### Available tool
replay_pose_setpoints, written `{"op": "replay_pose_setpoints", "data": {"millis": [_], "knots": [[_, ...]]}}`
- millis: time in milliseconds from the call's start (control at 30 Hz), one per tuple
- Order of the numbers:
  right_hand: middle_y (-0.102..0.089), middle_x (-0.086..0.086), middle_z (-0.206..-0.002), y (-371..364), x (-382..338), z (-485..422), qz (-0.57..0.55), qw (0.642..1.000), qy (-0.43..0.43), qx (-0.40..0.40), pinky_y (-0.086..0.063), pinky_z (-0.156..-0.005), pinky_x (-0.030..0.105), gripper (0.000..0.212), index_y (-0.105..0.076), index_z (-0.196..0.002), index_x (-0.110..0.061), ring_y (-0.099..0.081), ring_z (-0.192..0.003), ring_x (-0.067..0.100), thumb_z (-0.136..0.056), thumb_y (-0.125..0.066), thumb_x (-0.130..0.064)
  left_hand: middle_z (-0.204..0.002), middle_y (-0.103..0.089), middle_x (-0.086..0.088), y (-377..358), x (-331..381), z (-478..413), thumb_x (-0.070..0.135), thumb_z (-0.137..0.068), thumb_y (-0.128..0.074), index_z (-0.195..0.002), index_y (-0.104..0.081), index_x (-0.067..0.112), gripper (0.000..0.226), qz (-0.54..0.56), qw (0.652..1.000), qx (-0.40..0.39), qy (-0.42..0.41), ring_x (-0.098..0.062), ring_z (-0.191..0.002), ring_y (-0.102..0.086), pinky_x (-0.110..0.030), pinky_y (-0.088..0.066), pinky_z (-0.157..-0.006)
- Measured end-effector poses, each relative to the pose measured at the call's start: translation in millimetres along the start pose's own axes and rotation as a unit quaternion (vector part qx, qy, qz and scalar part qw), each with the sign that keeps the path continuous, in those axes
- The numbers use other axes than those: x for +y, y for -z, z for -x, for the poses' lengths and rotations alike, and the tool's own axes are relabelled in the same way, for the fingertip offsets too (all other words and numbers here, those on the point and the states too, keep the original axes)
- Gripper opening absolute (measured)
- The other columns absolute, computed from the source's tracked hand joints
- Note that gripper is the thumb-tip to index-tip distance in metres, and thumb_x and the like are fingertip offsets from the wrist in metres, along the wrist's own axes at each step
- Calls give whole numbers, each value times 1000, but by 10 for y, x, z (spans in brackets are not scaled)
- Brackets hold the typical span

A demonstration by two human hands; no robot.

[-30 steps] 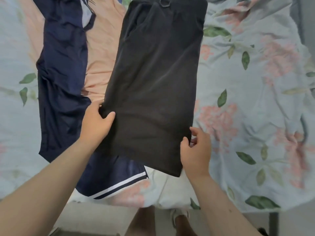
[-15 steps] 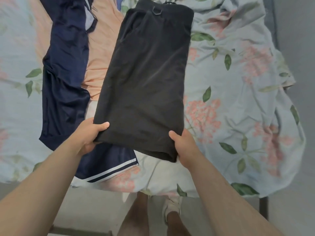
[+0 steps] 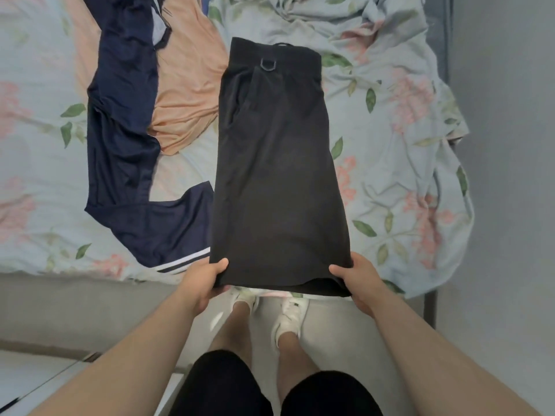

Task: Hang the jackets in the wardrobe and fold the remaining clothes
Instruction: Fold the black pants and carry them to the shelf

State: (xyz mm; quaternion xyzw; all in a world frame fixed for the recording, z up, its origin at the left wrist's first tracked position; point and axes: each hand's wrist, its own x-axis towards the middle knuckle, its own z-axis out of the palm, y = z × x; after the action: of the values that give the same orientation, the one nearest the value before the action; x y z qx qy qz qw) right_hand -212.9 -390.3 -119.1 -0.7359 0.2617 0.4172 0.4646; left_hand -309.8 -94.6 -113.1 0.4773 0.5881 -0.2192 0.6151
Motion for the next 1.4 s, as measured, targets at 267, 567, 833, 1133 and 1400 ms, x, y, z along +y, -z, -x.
{"op": "replay_pose_setpoints", "data": {"millis": [267,567,833,1133,1400], "knots": [[-74,5,-101,206,185,542,-26,1000,-12,4,-59,-76,32,17,-67,-104,-16,-73,-89,18,-93,-62,-4,-99,-71,-9,105,-370,516,1,-96,-56,-98,-59,13,12,-20,996,65,-49,-21,-82,-69,-31,-56,-62],[-76,2,-84,219,1035,1414,-21,990,-133,43,-57,-80,33,44,-59,-122,-9,-73,-79,18,-82,-71,6,-92,-70,-21,417,-1068,1109,-8,-89,-61,-118,-53,19,40,-18,995,89,43,-29,-61,-62,-33,-51,-45],[-66,13,-85,408,-46,1189,-221,972,-83,-8,-46,-50,31,22,-69,-91,-10,-61,-67,21,-93,-51,3,-104,-70,-18,238,-183,1058,-2,-92,-47,-87,-74,6,28,194,981,11,14,-24,-81,-70,-31,-57,-55],[-43,22,-150,466,-1352,262,-515,823,-24,-240,-26,-115,57,77,-35,-148,-3,-37,-141,41,-75,-45,-27,-138,-52,-29,-92,1268,440,27,-84,-45,-139,-43,-3,63,468,855,-222,-8,-42,-127,-53,-57,-44,-99],[-46,32,-142,382,-1910,-621,-587,782,4,-208,-47,-95,60,74,-34,-144,6,-43,-130,47,-82,-47,-31,-150,-33,-31,-460,2117,-314,34,-97,-30,-151,-21,-3,66,484,843,-236,-5,-46,-130,-45,-58,-43,-97]]}}
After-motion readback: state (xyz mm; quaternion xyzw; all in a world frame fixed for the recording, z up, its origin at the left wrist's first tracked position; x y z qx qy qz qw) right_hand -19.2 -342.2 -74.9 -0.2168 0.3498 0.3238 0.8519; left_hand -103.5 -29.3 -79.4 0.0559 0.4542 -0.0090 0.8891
